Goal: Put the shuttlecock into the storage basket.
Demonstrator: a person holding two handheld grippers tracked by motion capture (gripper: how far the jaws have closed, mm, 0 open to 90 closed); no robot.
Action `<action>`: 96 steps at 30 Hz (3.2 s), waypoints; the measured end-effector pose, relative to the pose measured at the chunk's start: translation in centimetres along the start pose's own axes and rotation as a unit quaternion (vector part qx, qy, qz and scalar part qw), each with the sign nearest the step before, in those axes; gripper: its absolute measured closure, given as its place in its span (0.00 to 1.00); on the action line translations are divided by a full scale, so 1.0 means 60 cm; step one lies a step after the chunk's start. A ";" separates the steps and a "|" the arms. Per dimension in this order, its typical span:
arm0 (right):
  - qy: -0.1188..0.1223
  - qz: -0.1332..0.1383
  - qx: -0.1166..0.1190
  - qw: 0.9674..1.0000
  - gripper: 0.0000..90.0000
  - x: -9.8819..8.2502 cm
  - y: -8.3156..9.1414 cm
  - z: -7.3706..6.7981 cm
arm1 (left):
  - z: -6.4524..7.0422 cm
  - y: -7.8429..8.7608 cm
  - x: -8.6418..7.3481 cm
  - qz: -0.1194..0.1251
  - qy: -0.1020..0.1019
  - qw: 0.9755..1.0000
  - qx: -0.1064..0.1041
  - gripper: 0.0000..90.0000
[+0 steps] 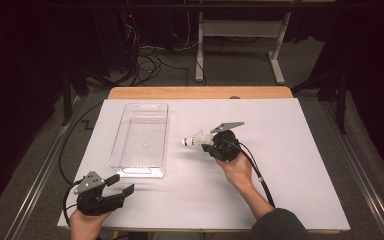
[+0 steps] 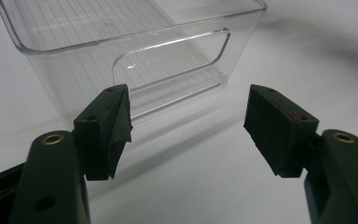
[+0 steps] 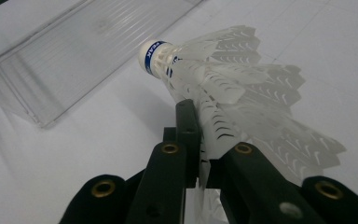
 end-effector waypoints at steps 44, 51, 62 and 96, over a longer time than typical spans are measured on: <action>0.029 0.004 0.017 0.999 0.99 0.039 0.016 -0.025 | -0.003 0.000 0.000 -0.001 0.003 1.000 0.001 0.36; 0.034 0.005 0.019 0.999 0.99 0.048 0.018 -0.029 | -0.002 0.000 0.000 -0.002 0.002 1.000 0.001 0.36; 0.038 0.011 0.025 0.999 0.99 0.063 0.019 -0.035 | -0.002 0.001 0.000 -0.001 0.002 1.000 0.000 0.36; 0.048 0.019 0.049 0.997 0.99 0.102 0.006 -0.055 | -0.002 0.002 -0.001 -0.001 0.001 1.000 0.000 0.36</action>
Point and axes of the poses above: each handheld gripper's, and its own axes: y roughly backward along the jaws, x roughly out of its top, z roughly to its right, the point moved 1 cm from there along -y, roughly forward along the jaws, and after that the axes turned 10 degrees about y, right-handed, at the moved point
